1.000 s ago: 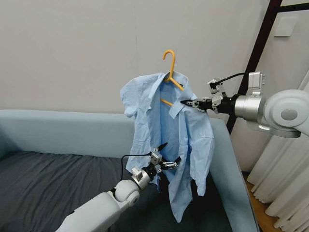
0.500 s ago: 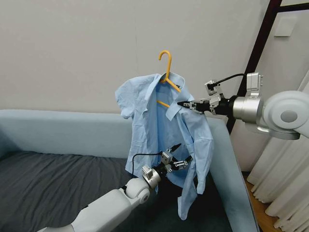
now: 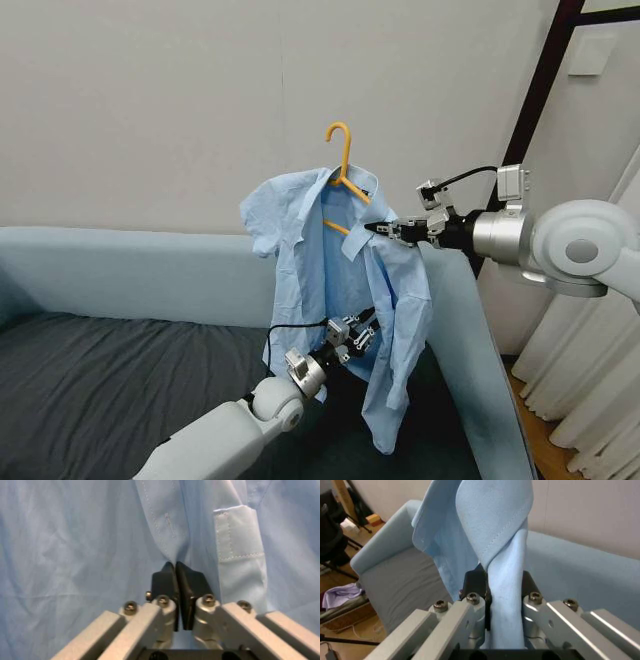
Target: Pick up the clothes from the sofa and hang them on the clothes hanger.
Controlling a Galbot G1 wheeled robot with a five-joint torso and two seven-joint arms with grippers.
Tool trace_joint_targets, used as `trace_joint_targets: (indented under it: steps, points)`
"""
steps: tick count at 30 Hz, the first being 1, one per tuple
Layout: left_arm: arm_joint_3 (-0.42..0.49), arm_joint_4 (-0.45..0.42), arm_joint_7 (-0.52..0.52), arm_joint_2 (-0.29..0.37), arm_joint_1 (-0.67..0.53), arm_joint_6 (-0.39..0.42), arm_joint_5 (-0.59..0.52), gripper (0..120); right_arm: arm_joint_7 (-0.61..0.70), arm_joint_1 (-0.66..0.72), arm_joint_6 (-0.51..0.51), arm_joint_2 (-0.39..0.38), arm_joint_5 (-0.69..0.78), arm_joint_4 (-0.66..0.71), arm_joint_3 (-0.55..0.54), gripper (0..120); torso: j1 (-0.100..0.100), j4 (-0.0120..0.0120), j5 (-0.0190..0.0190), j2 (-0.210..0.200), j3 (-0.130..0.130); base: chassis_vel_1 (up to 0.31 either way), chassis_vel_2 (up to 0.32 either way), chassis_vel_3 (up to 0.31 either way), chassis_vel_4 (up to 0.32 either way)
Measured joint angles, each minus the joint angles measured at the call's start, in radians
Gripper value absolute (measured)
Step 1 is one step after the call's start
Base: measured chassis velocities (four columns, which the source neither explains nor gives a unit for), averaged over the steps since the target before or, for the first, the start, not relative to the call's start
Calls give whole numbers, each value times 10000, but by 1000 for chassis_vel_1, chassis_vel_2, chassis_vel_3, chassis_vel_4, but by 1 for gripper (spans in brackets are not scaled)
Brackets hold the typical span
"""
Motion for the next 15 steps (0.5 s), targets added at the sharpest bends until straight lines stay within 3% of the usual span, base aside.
trace_joint_targets:
  steps: [10,15]
  points:
    - [-66,145,-21,-80,-12,-125,41,0,42,-186,14,-129,64,99,123,7,0,-1,-1,0,0,0,0,0,0]
    - [-545,-788,-381,925,266,-38,308,0,13,-656,26,-372,-81,-11,594,7,0,1,0,0,-1,0,0,0,0]
